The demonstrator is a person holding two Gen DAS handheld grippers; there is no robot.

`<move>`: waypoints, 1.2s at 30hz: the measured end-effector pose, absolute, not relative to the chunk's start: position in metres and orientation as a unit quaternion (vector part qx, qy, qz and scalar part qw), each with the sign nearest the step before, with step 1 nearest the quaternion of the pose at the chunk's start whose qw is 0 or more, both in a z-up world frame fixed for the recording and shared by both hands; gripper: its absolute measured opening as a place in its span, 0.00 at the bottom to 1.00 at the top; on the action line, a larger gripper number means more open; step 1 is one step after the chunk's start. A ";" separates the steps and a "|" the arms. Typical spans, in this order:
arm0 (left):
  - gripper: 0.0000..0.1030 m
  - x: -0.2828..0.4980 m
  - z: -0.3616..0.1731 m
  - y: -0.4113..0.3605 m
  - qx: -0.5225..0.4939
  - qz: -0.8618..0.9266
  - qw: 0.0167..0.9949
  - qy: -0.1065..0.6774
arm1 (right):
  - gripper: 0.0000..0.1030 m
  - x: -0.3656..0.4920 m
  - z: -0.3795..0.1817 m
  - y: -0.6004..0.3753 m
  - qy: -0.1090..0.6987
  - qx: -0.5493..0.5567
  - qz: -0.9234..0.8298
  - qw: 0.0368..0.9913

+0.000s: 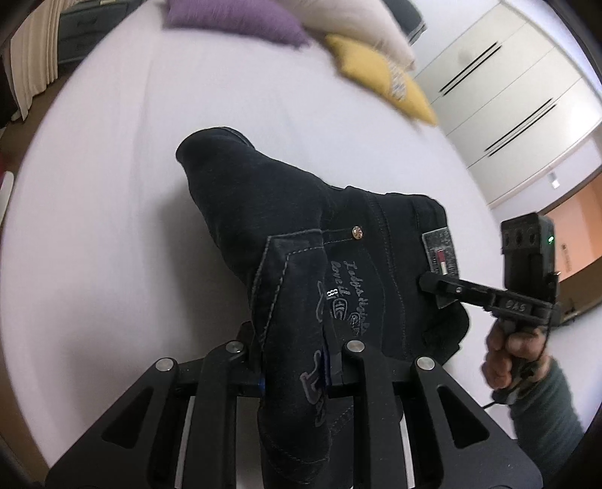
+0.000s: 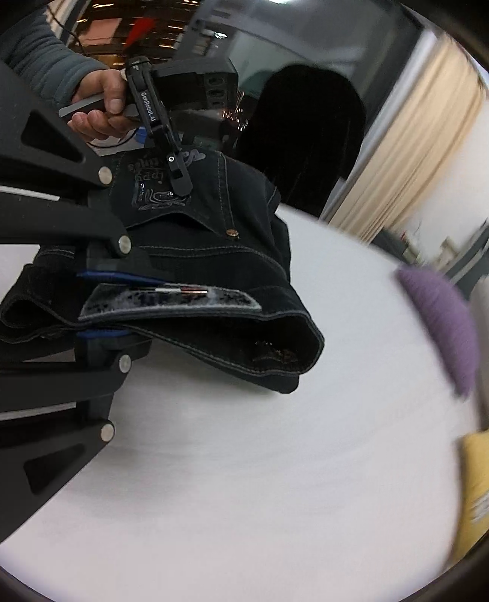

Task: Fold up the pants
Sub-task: 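Open both tools and lift them away from the folded jeans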

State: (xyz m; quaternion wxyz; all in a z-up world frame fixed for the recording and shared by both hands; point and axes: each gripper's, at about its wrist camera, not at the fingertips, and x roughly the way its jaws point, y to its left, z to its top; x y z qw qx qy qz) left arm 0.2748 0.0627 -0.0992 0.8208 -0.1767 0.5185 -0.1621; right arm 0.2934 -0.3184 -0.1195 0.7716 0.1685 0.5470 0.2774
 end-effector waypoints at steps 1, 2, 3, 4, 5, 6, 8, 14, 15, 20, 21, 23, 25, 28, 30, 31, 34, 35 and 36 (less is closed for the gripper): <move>0.24 0.273 -0.112 0.056 -0.171 -0.154 0.819 0.525 | 0.22 0.296 -0.130 -0.320 0.555 0.172 0.274 0.767; 0.33 0.273 -0.121 0.058 -0.169 -0.146 0.819 0.529 | 0.26 0.297 -0.140 -0.323 0.559 0.181 0.270 0.763; 0.40 0.271 -0.127 0.059 -0.170 -0.139 0.820 0.529 | 0.36 0.298 -0.147 -0.327 0.560 0.192 0.266 0.761; 0.46 0.268 -0.131 0.064 -0.174 -0.135 0.822 0.526 | 0.39 0.296 -0.153 -0.332 0.559 0.206 0.263 0.759; 0.46 0.262 -0.132 0.067 -0.181 -0.140 0.823 0.520 | 0.40 0.294 -0.157 -0.337 0.552 0.224 0.270 0.756; 0.47 0.260 -0.133 0.069 -0.182 -0.143 0.824 0.517 | 0.43 0.285 -0.159 -0.343 0.546 0.238 0.274 0.755; 0.51 0.254 -0.130 0.072 -0.168 -0.138 0.828 0.516 | 0.48 0.277 -0.158 -0.353 0.540 0.256 0.271 0.755; 0.74 0.202 -0.074 0.054 -0.037 -0.060 0.892 0.447 | 0.70 0.220 -0.121 -0.377 0.519 0.219 0.180 0.806; 0.80 0.181 -0.056 0.050 -0.008 -0.040 0.911 0.410 | 0.70 0.204 -0.106 -0.377 0.509 0.190 0.160 0.824; 1.00 0.102 0.030 -0.001 0.063 0.008 0.960 0.272 | 0.83 0.114 -0.024 -0.349 0.392 0.054 0.093 0.914; 1.00 0.096 0.043 -0.016 0.067 0.021 0.965 0.254 | 0.93 0.093 -0.005 -0.343 0.356 0.027 0.078 0.931; 1.00 0.055 0.075 -0.029 0.069 0.040 0.977 0.198 | 1.00 0.068 0.028 -0.324 0.287 -0.014 0.059 0.956; 1.00 0.018 0.101 -0.037 0.062 0.056 0.984 0.156 | 1.00 0.042 0.059 -0.309 0.216 -0.042 0.043 0.974; 1.00 -0.014 0.131 -0.052 0.054 0.083 0.985 0.140 | 1.00 0.003 0.093 -0.287 0.159 -0.065 0.020 0.985; 1.00 -0.045 0.142 -0.057 0.069 0.119 0.983 0.122 | 1.00 -0.020 0.112 -0.280 0.133 -0.063 0.017 0.989; 1.00 -0.063 0.147 -0.050 0.072 0.121 0.982 0.124 | 1.00 -0.030 0.118 -0.278 0.123 -0.058 0.011 0.991; 1.00 -0.086 0.157 -0.048 0.050 0.085 0.979 0.180 | 1.00 -0.061 0.136 -0.282 0.114 -0.018 0.023 0.993; 1.00 -0.092 0.156 -0.047 0.042 0.093 0.973 0.205 | 1.00 -0.068 0.141 -0.283 0.119 -0.004 0.027 0.993; 1.00 -0.098 0.155 -0.044 0.034 0.096 0.970 0.222 | 1.00 -0.072 0.143 -0.284 0.132 0.008 0.026 0.991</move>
